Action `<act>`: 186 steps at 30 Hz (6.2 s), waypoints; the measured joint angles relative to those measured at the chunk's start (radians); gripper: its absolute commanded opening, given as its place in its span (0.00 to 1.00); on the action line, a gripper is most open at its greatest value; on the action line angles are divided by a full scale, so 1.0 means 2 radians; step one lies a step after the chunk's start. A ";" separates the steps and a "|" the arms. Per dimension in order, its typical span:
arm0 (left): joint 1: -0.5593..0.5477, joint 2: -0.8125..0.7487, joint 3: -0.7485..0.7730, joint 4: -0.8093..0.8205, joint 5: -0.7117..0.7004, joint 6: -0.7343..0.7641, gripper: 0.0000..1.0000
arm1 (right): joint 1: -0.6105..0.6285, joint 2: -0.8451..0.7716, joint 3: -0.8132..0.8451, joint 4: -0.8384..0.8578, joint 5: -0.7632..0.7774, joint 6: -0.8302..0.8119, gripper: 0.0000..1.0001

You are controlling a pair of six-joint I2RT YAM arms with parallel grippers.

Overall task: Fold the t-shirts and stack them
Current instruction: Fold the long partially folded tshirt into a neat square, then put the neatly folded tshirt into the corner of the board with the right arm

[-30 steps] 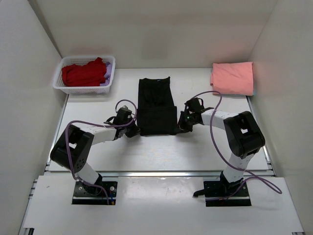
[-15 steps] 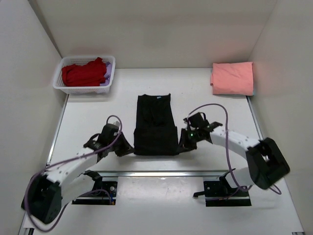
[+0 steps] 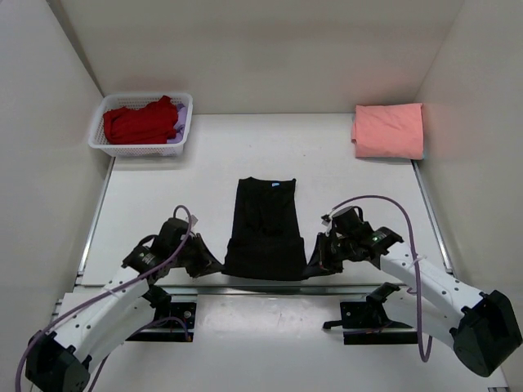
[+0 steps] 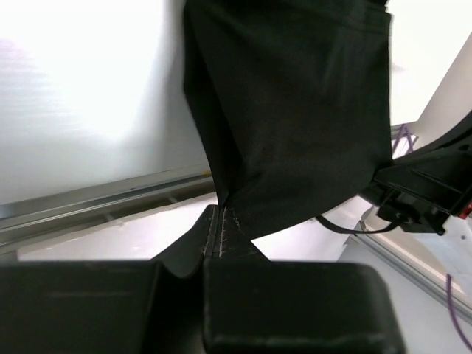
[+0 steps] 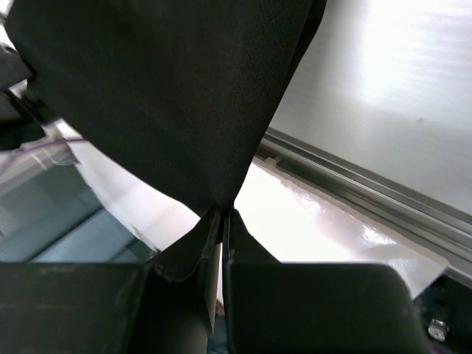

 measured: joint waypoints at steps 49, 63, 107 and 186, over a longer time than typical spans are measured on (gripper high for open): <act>0.096 0.567 0.349 0.377 -0.034 0.046 0.22 | -0.158 0.514 0.411 0.053 0.056 -0.167 0.73; 0.091 0.639 0.338 0.326 -0.048 0.029 0.16 | -0.116 0.523 0.359 0.201 0.019 -0.033 0.67; 0.156 0.272 0.085 0.304 0.029 0.123 0.17 | -0.294 0.674 0.793 -0.076 0.207 -0.475 0.01; 0.130 0.240 0.188 0.106 -0.013 0.179 0.99 | -0.299 0.255 0.439 0.153 0.334 -0.353 0.99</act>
